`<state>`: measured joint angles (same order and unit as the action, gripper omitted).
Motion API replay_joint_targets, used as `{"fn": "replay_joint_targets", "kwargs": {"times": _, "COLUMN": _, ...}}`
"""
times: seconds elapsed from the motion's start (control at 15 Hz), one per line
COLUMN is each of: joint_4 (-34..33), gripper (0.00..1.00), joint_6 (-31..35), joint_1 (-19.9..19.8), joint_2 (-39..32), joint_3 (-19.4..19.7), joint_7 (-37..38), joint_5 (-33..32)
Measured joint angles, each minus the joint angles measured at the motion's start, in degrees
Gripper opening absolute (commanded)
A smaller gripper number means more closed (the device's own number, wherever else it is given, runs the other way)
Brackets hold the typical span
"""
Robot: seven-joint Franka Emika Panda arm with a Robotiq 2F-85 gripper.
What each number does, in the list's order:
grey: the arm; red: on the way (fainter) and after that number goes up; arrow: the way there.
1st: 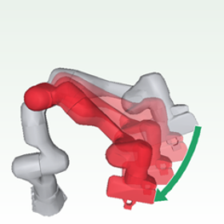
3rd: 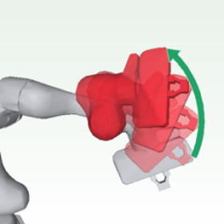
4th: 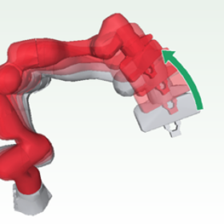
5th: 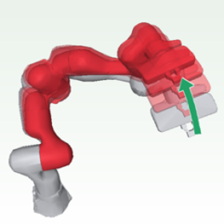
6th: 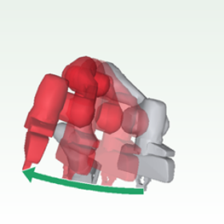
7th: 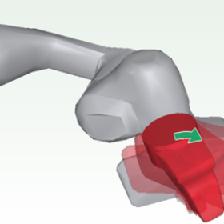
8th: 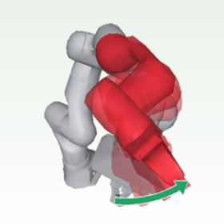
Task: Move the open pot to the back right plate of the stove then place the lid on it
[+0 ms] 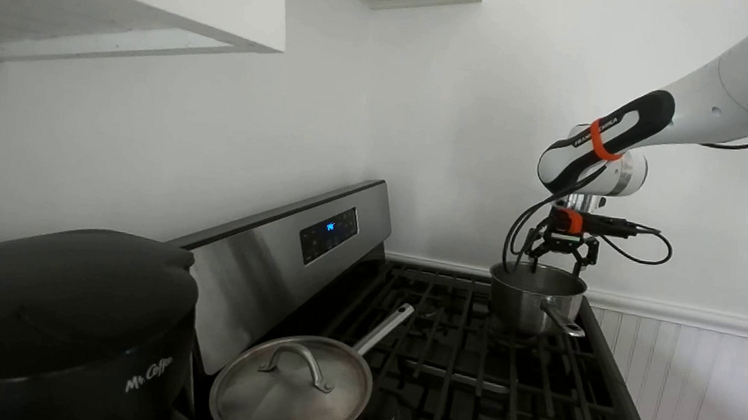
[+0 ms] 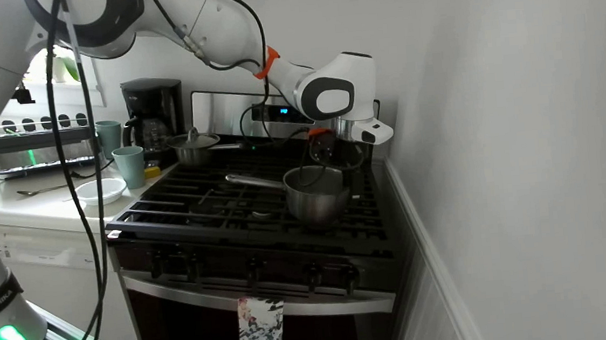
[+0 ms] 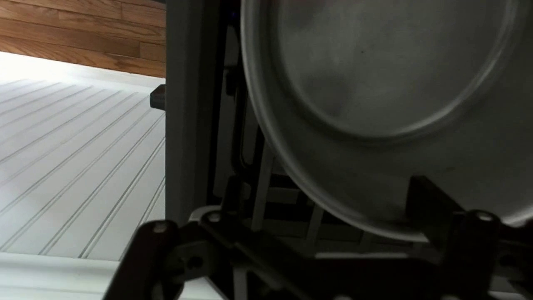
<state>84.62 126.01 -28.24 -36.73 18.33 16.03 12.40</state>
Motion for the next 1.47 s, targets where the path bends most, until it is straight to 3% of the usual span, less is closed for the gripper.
{"fn": "replay_joint_targets", "kwargs": {"times": 0.4, "joint_4": 6.5, "gripper": 1.0, "joint_6": 1.5, "joint_1": -0.1, "joint_2": 7.7, "joint_3": -1.1, "joint_7": -6.7, "joint_5": 0.8}}
{"fn": "replay_joint_targets", "kwargs": {"times": 0.8, "joint_4": 7.4, "gripper": 1.0, "joint_6": 3.3, "joint_1": 0.0, "joint_2": 8.1, "joint_3": -1.7, "joint_7": -8.7, "joint_5": 0.8}}
{"fn": "replay_joint_targets", "kwargs": {"times": 1.13, "joint_4": 4.7, "gripper": 1.0, "joint_6": 7.7, "joint_1": 4.0, "joint_2": 10.2, "joint_3": -4.5, "joint_7": -15.1, "joint_5": -0.1}}
{"fn": "replay_joint_targets", "kwargs": {"times": 1.47, "joint_4": 1.4, "gripper": 1.0, "joint_6": 3.3, "joint_1": 7.3, "joint_2": 12.9, "joint_3": -10.7, "joint_7": -22.1, "joint_5": 0.2}}
